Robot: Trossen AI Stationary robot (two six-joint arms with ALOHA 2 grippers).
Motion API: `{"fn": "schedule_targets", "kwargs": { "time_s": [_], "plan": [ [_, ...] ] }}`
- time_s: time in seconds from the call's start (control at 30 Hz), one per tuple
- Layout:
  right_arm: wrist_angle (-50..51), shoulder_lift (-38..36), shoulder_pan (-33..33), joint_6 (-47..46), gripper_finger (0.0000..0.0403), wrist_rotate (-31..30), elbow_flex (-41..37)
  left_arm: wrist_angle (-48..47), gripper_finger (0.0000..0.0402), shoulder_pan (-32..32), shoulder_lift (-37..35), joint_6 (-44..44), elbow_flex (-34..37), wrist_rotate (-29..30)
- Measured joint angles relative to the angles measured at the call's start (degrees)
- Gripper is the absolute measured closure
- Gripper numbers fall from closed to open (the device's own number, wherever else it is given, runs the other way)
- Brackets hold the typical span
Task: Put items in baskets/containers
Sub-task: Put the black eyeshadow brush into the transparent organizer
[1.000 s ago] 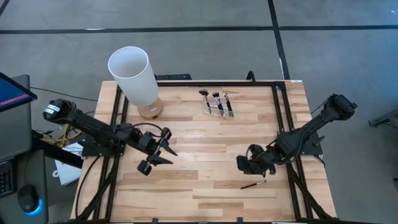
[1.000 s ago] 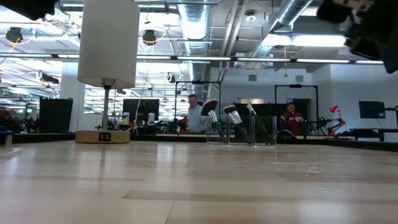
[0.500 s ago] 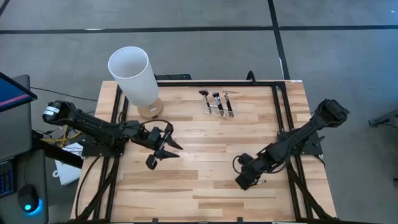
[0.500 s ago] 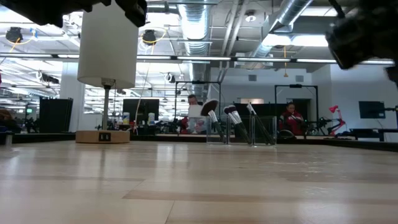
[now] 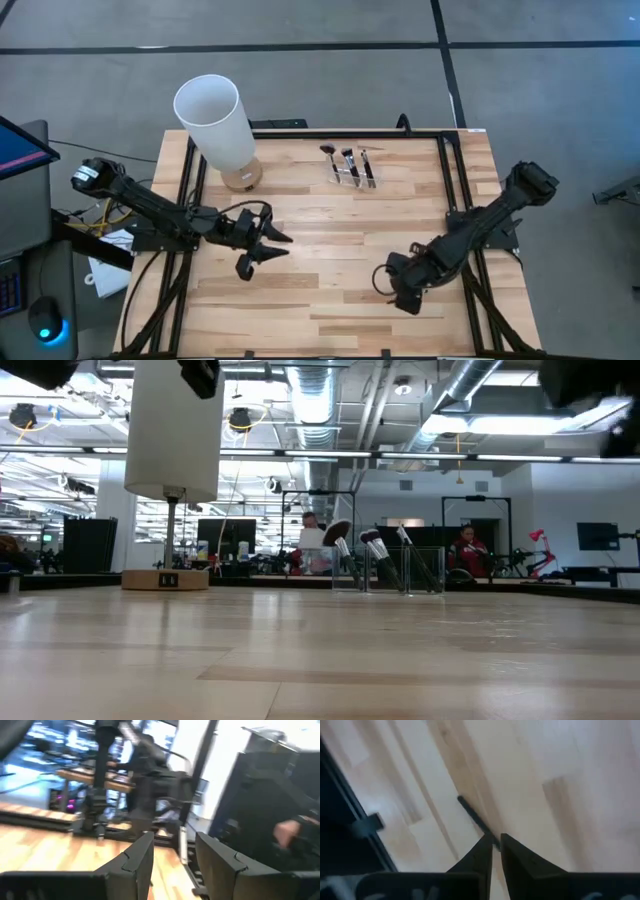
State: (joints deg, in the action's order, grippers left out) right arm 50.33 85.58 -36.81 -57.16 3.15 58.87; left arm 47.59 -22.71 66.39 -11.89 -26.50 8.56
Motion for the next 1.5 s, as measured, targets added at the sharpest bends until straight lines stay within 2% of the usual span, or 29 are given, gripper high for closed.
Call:
{"fn": "schedule_targets", "kwargs": {
  "time_s": [0.27, 0.47, 0.6, 0.87, 1.13, 1.5],
  "plan": [
    [5.3, 0.0, -6.1, 5.9, 0.0336, -3.4, 0.7, 2.1, 0.0259, -4.4, 3.3, -2.6, 0.0, 10.2],
    [5.0, 4.7, -9.5, 8.5, 0.0307, -4.0, 0.6, 14.4, 0.0259, -7.5, 9.9, -2.6, 0.0, 16.6],
    [5.4, 9.9, -11.3, 12.0, 0.0298, -3.0, 0.7, 20.4, 0.0259, -8.1, 14.5, -3.5, -0.2, 17.5],
    [3.9, 13.6, -11.9, 14.9, 0.0296, -3.7, 1.1, 21.0, 0.0259, -8.1, 20.0, -5.0, -3.7, 19.0],
    [-0.2, 14.1, -11.4, 17.1, 0.0296, -5.8, 1.1, 21.0, 0.0259, -8.1, 20.8, -4.9, -4.6, 19.1],
    [0.0, 14.2, -11.5, 17.0, 0.0296, -7.6, 0.9, 21.0, 0.0259, -8.5, 20.8, -4.9, -4.6, 18.9]
  ]
}}
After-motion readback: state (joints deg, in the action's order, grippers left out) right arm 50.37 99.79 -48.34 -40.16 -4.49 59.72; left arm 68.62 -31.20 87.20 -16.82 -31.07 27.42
